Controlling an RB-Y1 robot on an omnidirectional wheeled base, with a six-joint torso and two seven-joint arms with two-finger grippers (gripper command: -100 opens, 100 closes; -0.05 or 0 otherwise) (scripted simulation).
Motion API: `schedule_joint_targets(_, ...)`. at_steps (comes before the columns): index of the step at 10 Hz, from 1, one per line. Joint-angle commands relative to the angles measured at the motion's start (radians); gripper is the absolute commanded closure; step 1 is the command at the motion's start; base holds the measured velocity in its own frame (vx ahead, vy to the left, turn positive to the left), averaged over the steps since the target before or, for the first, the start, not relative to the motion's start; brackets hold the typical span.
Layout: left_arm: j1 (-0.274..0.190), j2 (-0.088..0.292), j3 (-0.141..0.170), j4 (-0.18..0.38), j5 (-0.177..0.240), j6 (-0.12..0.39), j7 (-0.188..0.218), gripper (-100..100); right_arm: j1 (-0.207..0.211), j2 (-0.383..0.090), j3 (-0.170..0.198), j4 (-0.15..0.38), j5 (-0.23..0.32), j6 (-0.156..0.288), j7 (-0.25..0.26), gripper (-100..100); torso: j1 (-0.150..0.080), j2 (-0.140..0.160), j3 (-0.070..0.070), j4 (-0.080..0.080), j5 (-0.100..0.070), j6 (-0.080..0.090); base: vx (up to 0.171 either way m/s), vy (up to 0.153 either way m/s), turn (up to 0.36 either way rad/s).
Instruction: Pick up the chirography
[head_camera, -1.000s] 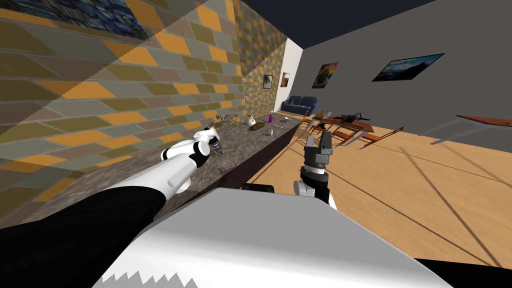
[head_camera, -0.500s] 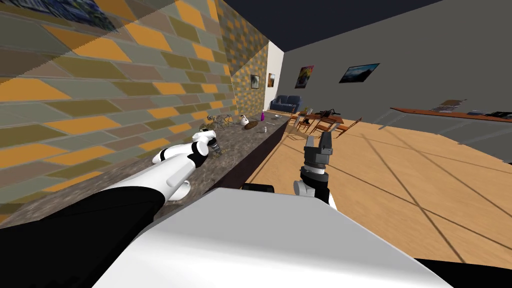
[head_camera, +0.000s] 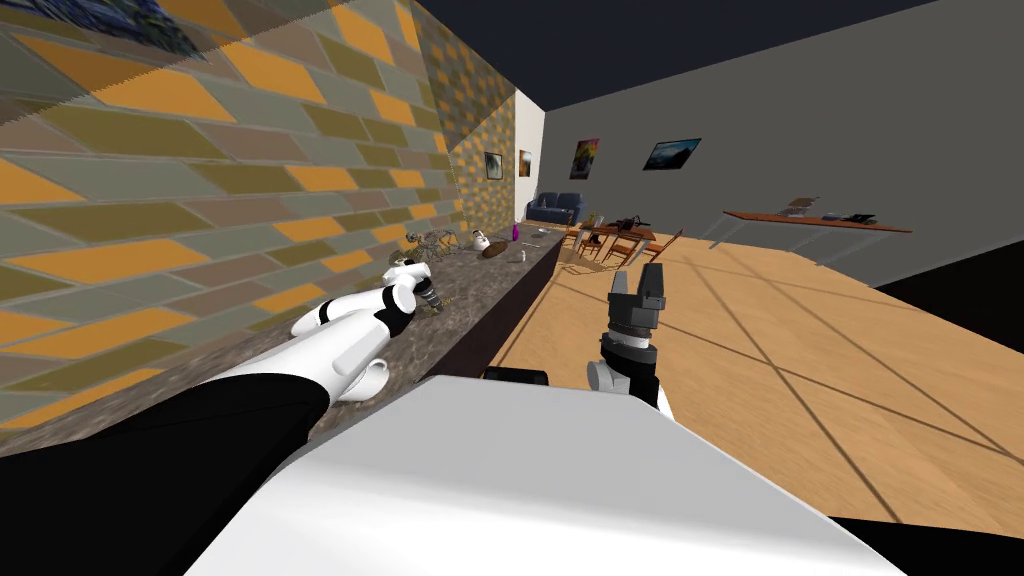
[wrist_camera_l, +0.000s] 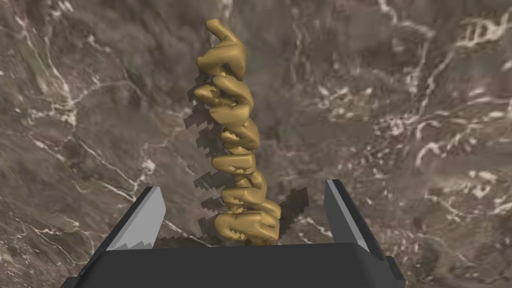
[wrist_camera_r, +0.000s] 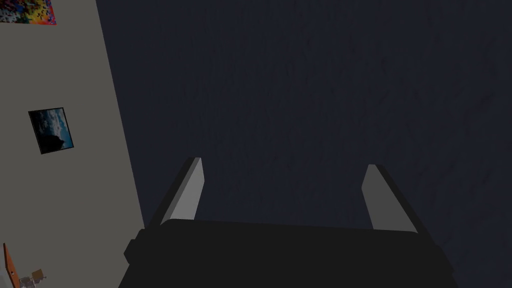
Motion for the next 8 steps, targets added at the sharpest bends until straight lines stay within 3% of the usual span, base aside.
schedule_joint_targets(1,0.0,0.0,0.0,0.0,0.0,0.0,0.0,100,0.0,0.0,0.0,0.0,0.0,0.0,0.0,0,0.0,0.0,0.0,0.0,0.0,0.0,-0.012,0.008,0.0)
schedule_joint_targets(5,-0.001,0.0,0.0,0.0,0.0,0.0,0.0,100,0.0,0.0,0.0,0.0,0.0,0.0,0.0,0,-0.003,-0.006,-0.004,-0.002,0.0,0.0,0.0,0.0,0.0)
schedule_joint_targets(6,-0.001,0.001,0.0,0.0,0.0,0.0,0.0,0,0.0,0.0,0.0,0.0,0.0,0.0,0.0,0,-0.003,-0.006,-0.004,-0.002,0.0,0.0,0.0,0.0,0.0)
schedule_joint_targets(7,-0.012,0.0,-0.003,0.011,0.002,0.001,-0.029,100,0.0,0.0,0.0,0.0,0.0,0.0,0.0,0,-0.003,-0.006,-0.004,-0.002,0.0,0.0,0.107,-0.038,0.314)
schedule_joint_targets(8,-0.012,0.0,-0.003,0.011,0.002,0.001,-0.029,100,0.001,0.0,0.0,0.0,0.0,0.0,0.0,0,-0.004,-0.011,-0.006,-0.003,-0.001,-0.003,0.131,-0.088,0.244)
